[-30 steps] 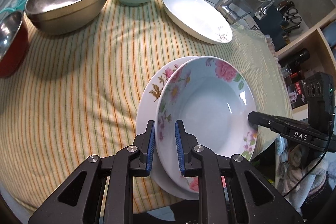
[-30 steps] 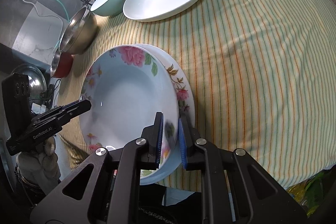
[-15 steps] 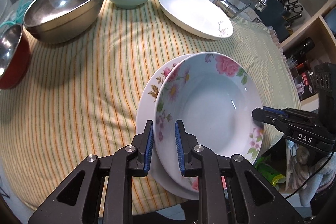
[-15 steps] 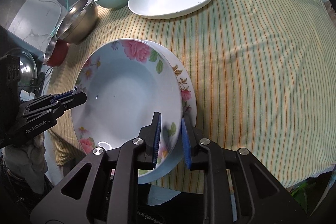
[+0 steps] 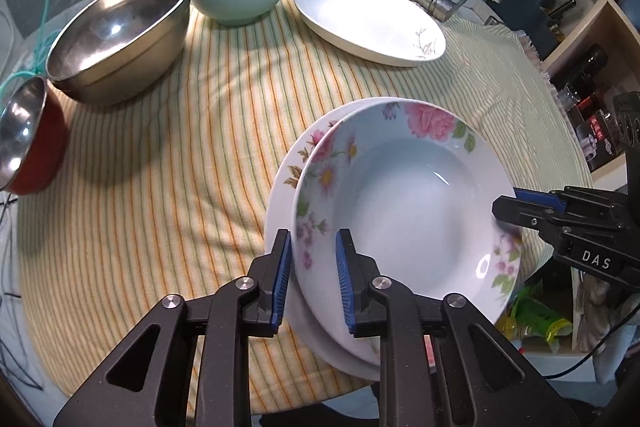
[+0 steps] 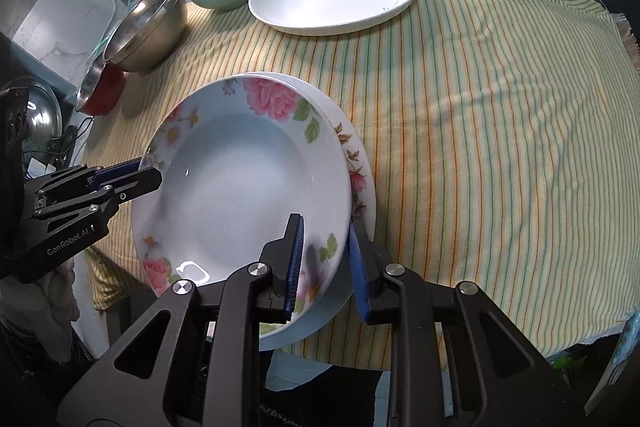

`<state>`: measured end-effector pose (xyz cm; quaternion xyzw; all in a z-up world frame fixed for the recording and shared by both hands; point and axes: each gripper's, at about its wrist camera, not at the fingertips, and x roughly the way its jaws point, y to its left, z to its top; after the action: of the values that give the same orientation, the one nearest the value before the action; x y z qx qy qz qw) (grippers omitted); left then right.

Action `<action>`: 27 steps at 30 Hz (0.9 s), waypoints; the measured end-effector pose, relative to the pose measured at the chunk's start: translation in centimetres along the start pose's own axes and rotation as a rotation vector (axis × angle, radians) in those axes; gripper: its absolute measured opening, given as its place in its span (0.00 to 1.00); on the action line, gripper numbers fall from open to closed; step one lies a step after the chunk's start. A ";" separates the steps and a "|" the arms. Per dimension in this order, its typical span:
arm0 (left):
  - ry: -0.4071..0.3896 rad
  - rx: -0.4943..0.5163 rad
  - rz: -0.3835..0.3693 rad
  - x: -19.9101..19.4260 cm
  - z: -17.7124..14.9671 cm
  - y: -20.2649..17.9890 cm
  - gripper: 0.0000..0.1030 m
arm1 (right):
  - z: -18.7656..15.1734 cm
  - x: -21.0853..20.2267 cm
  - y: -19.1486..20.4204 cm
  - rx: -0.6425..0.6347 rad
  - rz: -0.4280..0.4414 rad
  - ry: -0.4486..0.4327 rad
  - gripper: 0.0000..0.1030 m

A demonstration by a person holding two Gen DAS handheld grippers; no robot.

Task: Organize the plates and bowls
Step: 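Open both grippers and withdraw from the stacked plates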

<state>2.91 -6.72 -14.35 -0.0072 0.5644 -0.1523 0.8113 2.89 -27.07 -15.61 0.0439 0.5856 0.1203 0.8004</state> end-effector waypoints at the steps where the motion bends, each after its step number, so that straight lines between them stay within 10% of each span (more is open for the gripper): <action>1: -0.001 -0.001 -0.001 0.0 0.0 0.0 0.19 | 0.0 0.0 0.0 0.000 0.001 0.000 0.24; 10: -0.004 -0.024 -0.018 -0.1 0.1 0.2 0.19 | 0.2 -0.2 0.1 -0.004 0.003 -0.005 0.25; 14: -0.006 -0.040 -0.030 -0.2 0.2 0.6 0.20 | 0.5 -1.1 -0.4 0.008 0.000 -0.045 0.56; 27: -0.110 -0.214 -0.164 -2.9 3.3 3.7 0.33 | 4.0 -4.6 -5.1 0.089 0.066 -0.181 0.67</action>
<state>5.85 -3.00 -11.15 -0.1482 0.5296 -0.1561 0.8205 6.14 -32.82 -11.19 0.1093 0.5138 0.1161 0.8429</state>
